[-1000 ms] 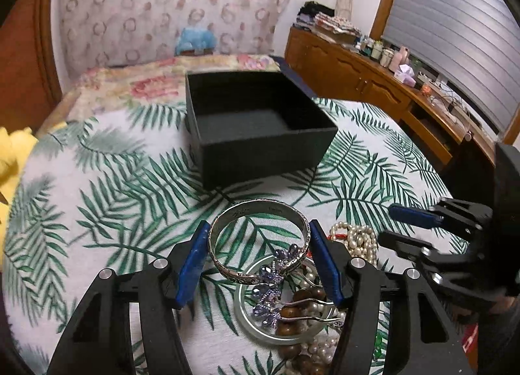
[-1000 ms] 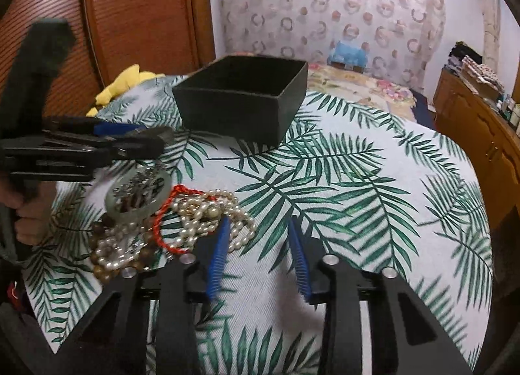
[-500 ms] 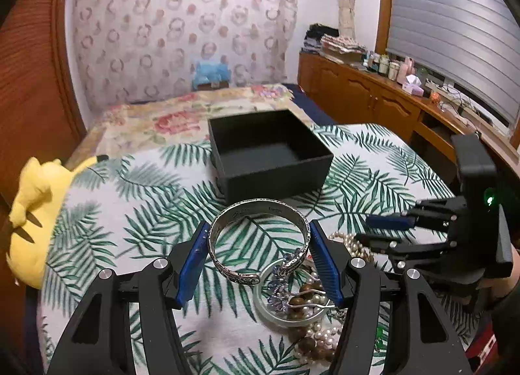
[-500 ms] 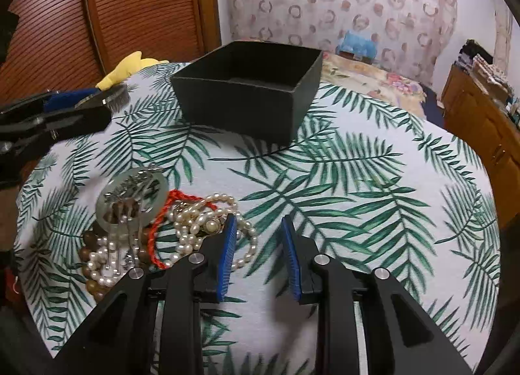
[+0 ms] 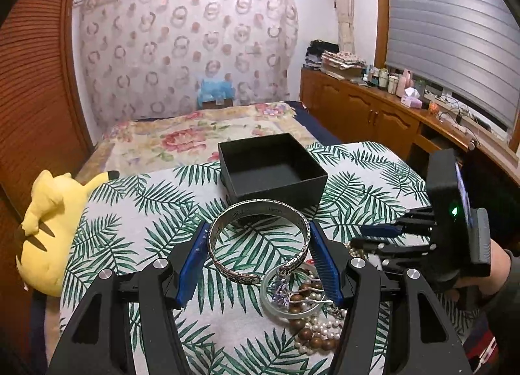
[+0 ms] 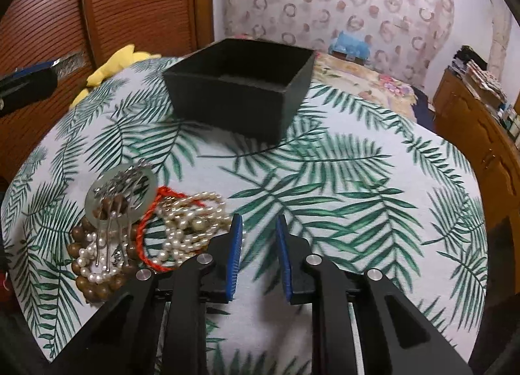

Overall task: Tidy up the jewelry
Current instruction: 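Lift the silver bangle with the left tool while the right tool grasps a beaded strand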

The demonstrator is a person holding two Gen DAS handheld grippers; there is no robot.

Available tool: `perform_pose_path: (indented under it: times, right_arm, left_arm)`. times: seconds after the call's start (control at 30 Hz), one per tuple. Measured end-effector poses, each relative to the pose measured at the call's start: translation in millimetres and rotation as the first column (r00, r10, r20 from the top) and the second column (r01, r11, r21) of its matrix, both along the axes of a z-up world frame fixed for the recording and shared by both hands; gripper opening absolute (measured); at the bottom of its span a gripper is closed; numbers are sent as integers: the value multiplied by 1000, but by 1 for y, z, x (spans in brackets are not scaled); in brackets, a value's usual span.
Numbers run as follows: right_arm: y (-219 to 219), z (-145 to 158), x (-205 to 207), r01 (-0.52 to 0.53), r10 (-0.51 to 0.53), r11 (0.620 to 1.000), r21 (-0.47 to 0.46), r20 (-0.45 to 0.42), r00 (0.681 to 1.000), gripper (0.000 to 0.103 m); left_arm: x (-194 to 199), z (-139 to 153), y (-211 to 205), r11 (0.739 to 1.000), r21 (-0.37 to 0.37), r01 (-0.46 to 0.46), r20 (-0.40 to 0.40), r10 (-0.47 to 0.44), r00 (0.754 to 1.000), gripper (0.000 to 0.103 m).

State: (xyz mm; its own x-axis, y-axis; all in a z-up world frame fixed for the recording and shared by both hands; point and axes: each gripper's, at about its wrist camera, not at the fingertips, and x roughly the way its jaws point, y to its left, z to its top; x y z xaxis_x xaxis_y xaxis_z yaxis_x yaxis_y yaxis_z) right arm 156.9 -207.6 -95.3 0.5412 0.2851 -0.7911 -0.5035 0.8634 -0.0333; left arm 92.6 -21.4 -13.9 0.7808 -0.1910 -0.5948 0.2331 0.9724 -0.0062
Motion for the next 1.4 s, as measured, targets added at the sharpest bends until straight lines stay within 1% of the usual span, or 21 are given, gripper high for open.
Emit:
perform_pose_path:
  times: [0.1,0.2,0.23,0.27,0.3,0.4,0.47,0.53,0.63,0.7,1.03,1.23,1.4]
  right_arm:
    - [6,-1,-2,-5,5,1000,-18,15,1000,23]
    - [3,0,0,-6,6,1000,1,2,1000,23]
    - [2,0,1,-7,7,1000,7,1,1000,20]
    - [1,0,1,-5,5,1000,5,4,1000,14]
    - [0,0,1,-4,4,1000,4,3,1000,5]
    - [-3,1,2,-3,3,1000,11,1,1000,5]
    - [-5,7,-1,-4,3,1000,19,21,1000,5]
    - [-7,17,-5,-3,1,1000,31,48,999,5]
    - [-10,44,-12,-5,0,999,42,114,993,5]
    - [-11,60,-15,-13,5,999,51,143,990,5]
    - [-18,134,-15,-36,10,994,99,250,968,5]
    - [-15,167,-14,-47,12,993,107,308,951,5]
    - [-14,188,-7,-49,8,993,112,337,942,5]
  left_arm:
    - [-1,-1,-1,1000,0,0,-4,0,1000,58]
    - [-3,-3,-2,1000,0,1,-8,-1,1000,58]
    - [-3,-3,-2,1000,-1,2,-10,-2,1000,58]
    - [-3,-4,-2,1000,-2,2,-10,-2,1000,58]
    - [-4,-5,-1,1000,-3,2,-10,-2,1000,58]
    - [-4,-6,-1,1000,-7,4,-16,-4,1000,58]
    - [-4,-7,1,1000,-6,4,-16,-4,1000,58]
    - [-4,-7,1,1000,-6,2,-16,-2,1000,58]
    - [-4,-7,2,1000,-7,0,-15,0,1000,58]
    - [-4,-6,4,1000,-8,-2,-11,2,1000,58]
    - [-2,8,6,1000,-6,0,13,0,1000,58]
    - [-1,15,8,1000,-9,-2,25,2,1000,58]
    - [6,16,7,1000,-8,0,21,0,1000,58]
